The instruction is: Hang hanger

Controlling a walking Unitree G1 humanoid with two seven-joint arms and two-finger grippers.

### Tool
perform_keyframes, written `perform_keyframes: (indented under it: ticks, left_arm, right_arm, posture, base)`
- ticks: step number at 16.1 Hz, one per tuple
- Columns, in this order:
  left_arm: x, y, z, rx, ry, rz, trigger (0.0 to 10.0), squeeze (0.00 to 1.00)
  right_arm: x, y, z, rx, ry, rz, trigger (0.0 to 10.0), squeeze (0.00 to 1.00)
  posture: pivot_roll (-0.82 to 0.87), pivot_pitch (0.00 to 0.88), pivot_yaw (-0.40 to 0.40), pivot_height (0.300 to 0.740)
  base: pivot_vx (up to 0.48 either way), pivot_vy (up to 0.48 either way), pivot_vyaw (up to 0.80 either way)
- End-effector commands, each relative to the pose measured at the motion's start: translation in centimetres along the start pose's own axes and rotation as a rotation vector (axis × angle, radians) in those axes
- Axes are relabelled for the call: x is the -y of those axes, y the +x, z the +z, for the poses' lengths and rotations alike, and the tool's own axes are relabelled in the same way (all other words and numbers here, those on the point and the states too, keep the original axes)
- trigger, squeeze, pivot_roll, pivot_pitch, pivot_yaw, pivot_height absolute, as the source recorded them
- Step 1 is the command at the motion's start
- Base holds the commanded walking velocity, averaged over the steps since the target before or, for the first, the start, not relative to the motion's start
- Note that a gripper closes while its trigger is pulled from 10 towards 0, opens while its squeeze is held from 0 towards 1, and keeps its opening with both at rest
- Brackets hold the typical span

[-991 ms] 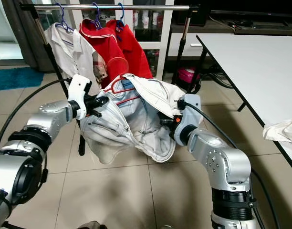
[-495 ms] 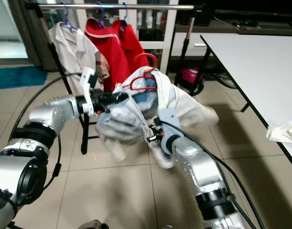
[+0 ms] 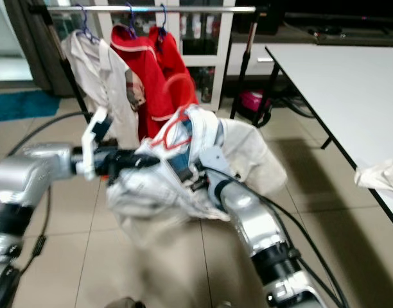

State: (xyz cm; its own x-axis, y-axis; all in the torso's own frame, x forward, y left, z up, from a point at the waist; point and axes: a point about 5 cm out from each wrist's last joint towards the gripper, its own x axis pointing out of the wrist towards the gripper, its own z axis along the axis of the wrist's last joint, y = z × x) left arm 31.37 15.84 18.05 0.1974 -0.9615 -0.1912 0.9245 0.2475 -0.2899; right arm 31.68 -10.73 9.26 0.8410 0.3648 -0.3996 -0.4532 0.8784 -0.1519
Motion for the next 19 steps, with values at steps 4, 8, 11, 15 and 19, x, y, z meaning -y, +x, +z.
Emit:
perform_keyframes:
  ticks: [4,8,11,15,19]
  left_arm:
    - [2.3,-0.7,1.8,0.024,0.101,-0.148,0.0,0.00]
    - [2.5,-1.3,3.1,0.068,0.145,-0.102,0.0,0.00]
    - [1.7,-1.7,2.7,0.051,0.171,-0.029,0.0,0.00]
    - [0.1,-2.5,2.2,-0.024,0.276,0.121,0.0,0.00]
    - [-0.9,-3.1,2.2,-0.018,0.298,0.177,0.0,0.00]
  right_arm:
    - [2.4,0.0,0.1,0.023,-0.004,-0.057,0.0,0.00]
    - [1.4,0.2,-0.4,0.040,-0.017,0.033,10.0,0.02]
    - [1.5,-0.5,0.2,0.116,0.015,0.110,10.0,1.00]
    - [1.9,-2.2,0.7,0.194,-0.006,0.208,10.0,1.00]
    - [2.2,-3.9,1.2,0.249,0.003,0.332,10.0,1.00]
  posture:
    - [-0.12,0.000,0.001,0.740]
    - [-0.13,0.000,0.007,0.740]
    - [-0.13,0.000,0.006,0.740]
    - [-0.13,0.000,0.005,0.740]
    - [-0.14,0.000,0.018,0.740]
  base:
    - [0.000,0.000,0.00]
    - [0.000,0.000,0.00]
    - [0.000,0.000,0.00]
    - [0.000,0.000,0.00]
    - [0.000,0.000,0.00]
